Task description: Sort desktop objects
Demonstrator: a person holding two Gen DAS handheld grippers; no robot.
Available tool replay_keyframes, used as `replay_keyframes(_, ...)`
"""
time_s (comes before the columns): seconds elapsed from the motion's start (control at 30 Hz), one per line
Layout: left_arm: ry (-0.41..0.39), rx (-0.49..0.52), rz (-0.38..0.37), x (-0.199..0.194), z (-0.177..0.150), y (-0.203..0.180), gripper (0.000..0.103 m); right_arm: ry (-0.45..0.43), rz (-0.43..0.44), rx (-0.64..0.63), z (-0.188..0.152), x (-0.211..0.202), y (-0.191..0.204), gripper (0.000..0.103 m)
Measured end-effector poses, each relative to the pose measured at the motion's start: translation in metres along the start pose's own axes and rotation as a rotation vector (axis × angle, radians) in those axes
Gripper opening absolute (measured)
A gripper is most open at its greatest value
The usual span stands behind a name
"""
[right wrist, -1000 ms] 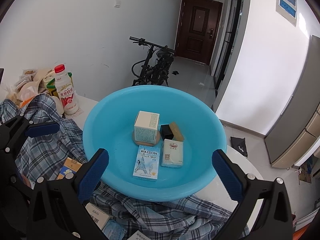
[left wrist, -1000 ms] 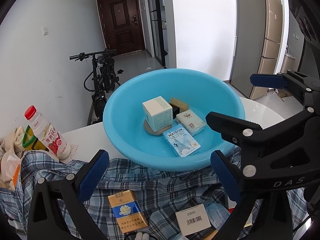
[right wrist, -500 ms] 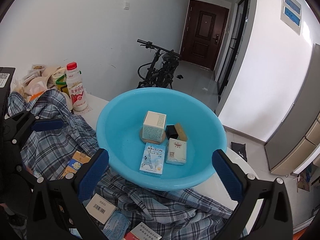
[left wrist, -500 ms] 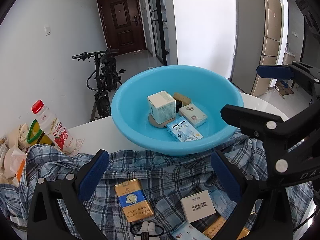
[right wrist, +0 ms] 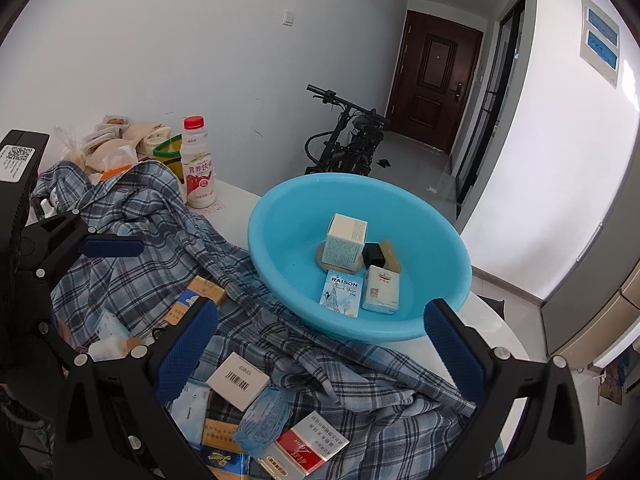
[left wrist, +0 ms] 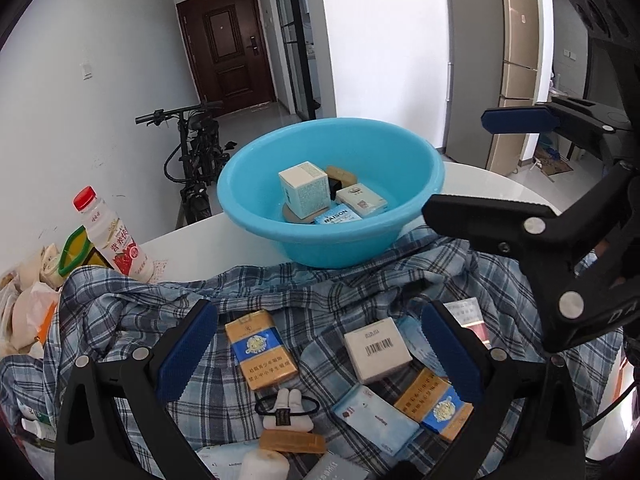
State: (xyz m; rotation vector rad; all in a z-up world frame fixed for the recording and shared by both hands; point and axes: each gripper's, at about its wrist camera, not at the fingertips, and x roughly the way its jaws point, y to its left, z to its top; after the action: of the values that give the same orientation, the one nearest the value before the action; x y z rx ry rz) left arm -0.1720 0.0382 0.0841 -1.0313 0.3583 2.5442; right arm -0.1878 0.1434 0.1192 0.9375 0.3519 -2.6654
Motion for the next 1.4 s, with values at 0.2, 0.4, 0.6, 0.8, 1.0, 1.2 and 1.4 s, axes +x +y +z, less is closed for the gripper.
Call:
replay_keyframes(0.2,-0.013,-0.016,0.017,-0.020,-0.018,-0.003,0.103,0.018,0.064,0.038,-0.015,-0.010,0.011,0.103)
replay_keyframes(0.4,0.013,-0.075,-0.012,-0.032,-0.050,0.010,0.103,-0.056,0.065,0.012,-0.031,-0.043,0.030,0.103)
replay_keyframes(0.6,0.083,-0.063,0.060,-0.033,-0.086,0.022,0.103,-0.062,0.039,-0.066,-0.046,-0.063,0.049,0.103)
replay_keyframes(0.8,0.170,-0.186,-0.013,-0.023,-0.119,0.044,0.103,-0.066,0.052,-0.120,-0.057,-0.075,0.063,0.103)
replay_keyframes(1.0,0.204,-0.209,0.001,-0.012,-0.133,0.052,0.103,-0.034,0.065,-0.112,-0.065,-0.064,0.067,0.103)
replay_keyframes(1.2,0.231,-0.194,0.014,0.001,-0.137,0.053,0.103,0.002,0.065,-0.078,-0.073,-0.052,0.064,0.103)
replay_keyframes(1.4,0.253,-0.183,0.011,0.012,-0.141,0.049,0.103,0.040,0.082,-0.039,-0.079,-0.044,0.058,0.103)
